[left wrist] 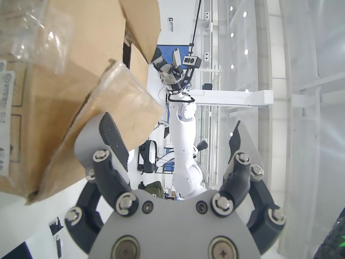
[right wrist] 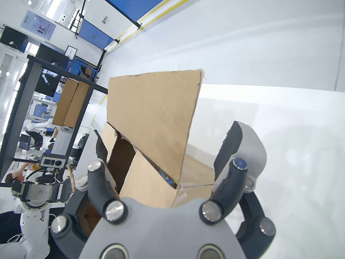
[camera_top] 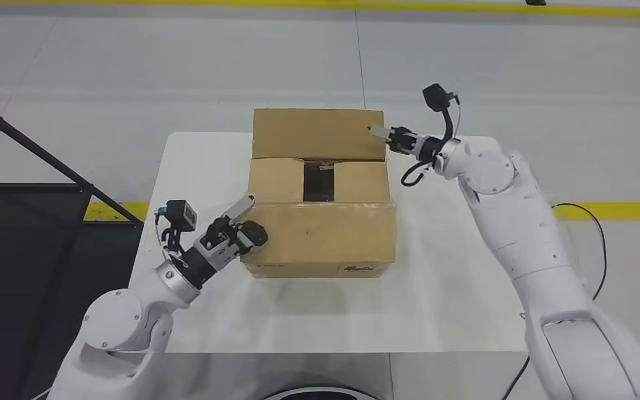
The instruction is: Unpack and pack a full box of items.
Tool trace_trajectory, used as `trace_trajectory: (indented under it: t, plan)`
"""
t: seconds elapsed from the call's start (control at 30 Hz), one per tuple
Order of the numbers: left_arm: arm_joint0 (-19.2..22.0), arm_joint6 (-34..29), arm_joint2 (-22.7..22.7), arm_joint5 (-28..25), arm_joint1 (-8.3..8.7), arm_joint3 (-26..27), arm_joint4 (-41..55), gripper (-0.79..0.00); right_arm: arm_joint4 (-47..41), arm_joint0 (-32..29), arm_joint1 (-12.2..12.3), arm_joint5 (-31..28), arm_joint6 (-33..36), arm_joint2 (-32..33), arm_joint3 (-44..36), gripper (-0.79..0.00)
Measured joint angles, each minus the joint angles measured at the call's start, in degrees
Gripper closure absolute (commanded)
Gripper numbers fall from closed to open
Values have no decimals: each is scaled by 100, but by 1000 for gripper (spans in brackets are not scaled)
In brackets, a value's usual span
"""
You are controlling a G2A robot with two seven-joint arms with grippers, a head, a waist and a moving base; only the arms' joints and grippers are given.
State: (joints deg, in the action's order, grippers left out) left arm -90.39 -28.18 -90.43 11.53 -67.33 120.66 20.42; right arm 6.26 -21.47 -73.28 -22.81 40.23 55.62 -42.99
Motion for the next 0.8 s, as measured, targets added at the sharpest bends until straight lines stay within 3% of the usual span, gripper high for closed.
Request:
trace_trajectory:
  t: [0.27, 0.47, 0.6, 0.8]
  plan:
    - [100, 312, 242, 7, -10, -47, -273, -785, -937, 545, -319, -1182, 707, -226, 1167, -785]
    - [170, 392, 375, 21, -9, -77, -454, -785, -1803, 664, -344, -2114, 1463, -20, 1480, -785]
    - [219, 405, 461, 13, -7, -101, -586, -785, -2175, 612, -273, -2348, 1804, 108, 1288, -785]
    - [282, 443, 558, -8, -5, -133, -747, -785, -2569, 123, 20, -1993, 2133, 198, 138, -785]
